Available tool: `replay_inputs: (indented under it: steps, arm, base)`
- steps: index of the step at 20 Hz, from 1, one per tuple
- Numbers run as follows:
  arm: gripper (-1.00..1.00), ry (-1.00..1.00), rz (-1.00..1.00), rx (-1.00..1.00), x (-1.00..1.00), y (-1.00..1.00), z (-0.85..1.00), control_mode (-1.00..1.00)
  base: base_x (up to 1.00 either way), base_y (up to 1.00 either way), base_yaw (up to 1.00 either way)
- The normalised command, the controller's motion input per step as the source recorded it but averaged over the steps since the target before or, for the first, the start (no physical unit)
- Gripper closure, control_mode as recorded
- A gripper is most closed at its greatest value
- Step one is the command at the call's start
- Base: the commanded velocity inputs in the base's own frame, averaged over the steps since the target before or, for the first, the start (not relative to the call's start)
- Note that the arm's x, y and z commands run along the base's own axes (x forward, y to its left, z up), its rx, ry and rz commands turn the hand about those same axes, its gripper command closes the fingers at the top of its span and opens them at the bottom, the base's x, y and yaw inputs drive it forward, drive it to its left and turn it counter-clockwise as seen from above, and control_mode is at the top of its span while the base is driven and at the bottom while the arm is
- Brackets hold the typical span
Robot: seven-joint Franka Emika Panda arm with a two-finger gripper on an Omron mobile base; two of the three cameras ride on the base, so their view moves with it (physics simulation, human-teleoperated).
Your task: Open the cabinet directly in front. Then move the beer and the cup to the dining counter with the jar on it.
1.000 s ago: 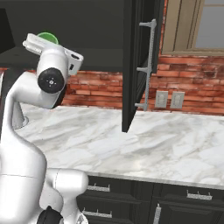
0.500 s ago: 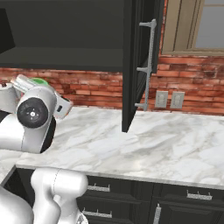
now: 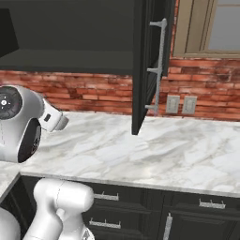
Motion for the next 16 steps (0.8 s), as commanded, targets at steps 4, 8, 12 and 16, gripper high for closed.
replay_inputs:
  steps: [4, 8, 12, 16]
  arm:
    - [1.0, 0.0, 0.0, 0.0, 0.0, 0.0, 0.0, 1.0]
    - [1.0, 0.0, 0.0, 0.0, 0.0, 0.0, 0.0, 1.0]
    - [1.0, 0.0, 0.0, 0.0, 0.0, 0.0, 0.0, 1.0]
    - [1.0, 0.0, 0.0, 0.0, 0.0, 0.0, 0.0, 1.0]
  base:
    - [-1.0, -0.19, 0.0]
    - [-1.0, -0.5, -0.16]
    - [-0.9, -0.74, -0.57]
    - [-0.56, -0.43, -0.77]
